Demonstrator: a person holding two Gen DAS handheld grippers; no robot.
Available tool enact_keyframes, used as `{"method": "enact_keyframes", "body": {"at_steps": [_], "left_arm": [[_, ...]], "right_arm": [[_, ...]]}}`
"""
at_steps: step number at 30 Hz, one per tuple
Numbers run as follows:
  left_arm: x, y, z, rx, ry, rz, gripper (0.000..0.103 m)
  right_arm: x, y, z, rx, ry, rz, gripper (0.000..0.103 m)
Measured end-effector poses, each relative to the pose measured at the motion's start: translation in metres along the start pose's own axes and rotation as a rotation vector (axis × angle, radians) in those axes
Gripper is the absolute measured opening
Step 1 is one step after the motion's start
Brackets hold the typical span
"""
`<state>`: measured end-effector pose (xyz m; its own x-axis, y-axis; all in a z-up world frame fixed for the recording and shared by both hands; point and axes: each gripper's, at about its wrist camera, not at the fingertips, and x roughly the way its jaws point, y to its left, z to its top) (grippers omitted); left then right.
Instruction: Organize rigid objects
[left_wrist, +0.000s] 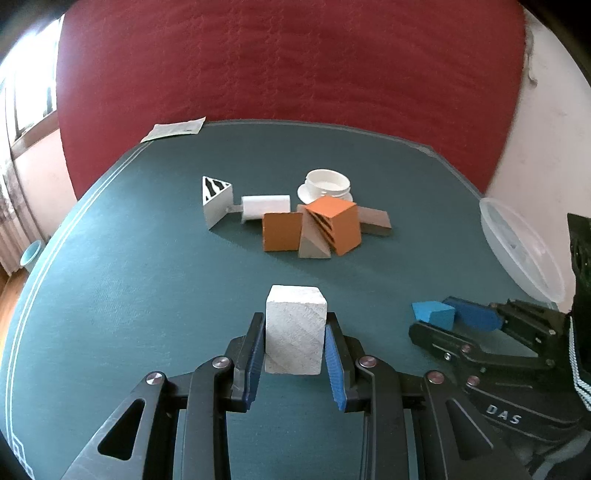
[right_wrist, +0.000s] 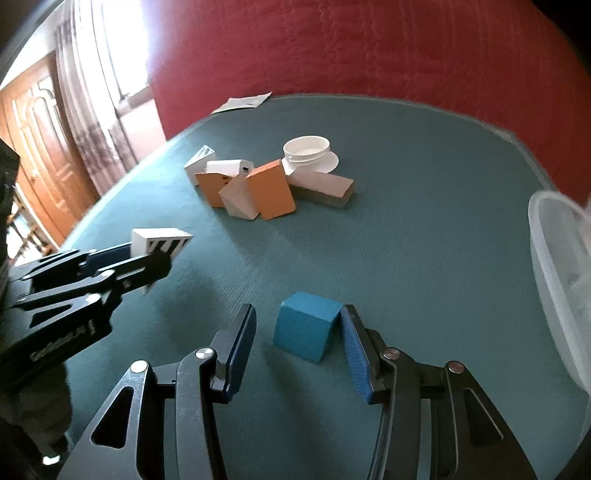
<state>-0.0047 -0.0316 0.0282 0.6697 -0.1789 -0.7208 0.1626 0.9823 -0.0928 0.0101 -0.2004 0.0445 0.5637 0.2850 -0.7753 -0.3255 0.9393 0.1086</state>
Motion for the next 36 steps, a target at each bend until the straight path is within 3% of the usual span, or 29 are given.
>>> {"method": "enact_keyframes", "body": {"at_steps": [3,6,13,19,25,36], "left_arm": [[0.001,0.000,-0.001,0.000,0.005,0.001,0.032],[0.001,0.000,0.000,0.001,0.005,0.001,0.032],[0.001,-0.003,0.001,0.003,0.000,0.007,0.032],[0.001,-0.013,0.005,0.014,-0.005,0.007,0.032],[-0.001,-0.033,0.011,0.053,-0.017,0.004,0.032],[-0.004,-0.087,0.030,0.148,-0.055,-0.024,0.032]], "right_arm": [[0.004,0.007,0.001,-0.039,-0.003,-0.058,0.048],[0.004,0.010,-0.001,-0.067,-0.016,-0.112,0.038],[-0.012,-0.013,-0.005,0.024,-0.037,-0.047,0.037],[-0.043,-0.040,-0.009,0.097,-0.100,-0.048,0.037],[-0.077,-0.080,-0.012,0.192,-0.189,-0.115,0.037],[-0.108,-0.175,-0.030,0.394,-0.272,-0.341,0.037]]}}
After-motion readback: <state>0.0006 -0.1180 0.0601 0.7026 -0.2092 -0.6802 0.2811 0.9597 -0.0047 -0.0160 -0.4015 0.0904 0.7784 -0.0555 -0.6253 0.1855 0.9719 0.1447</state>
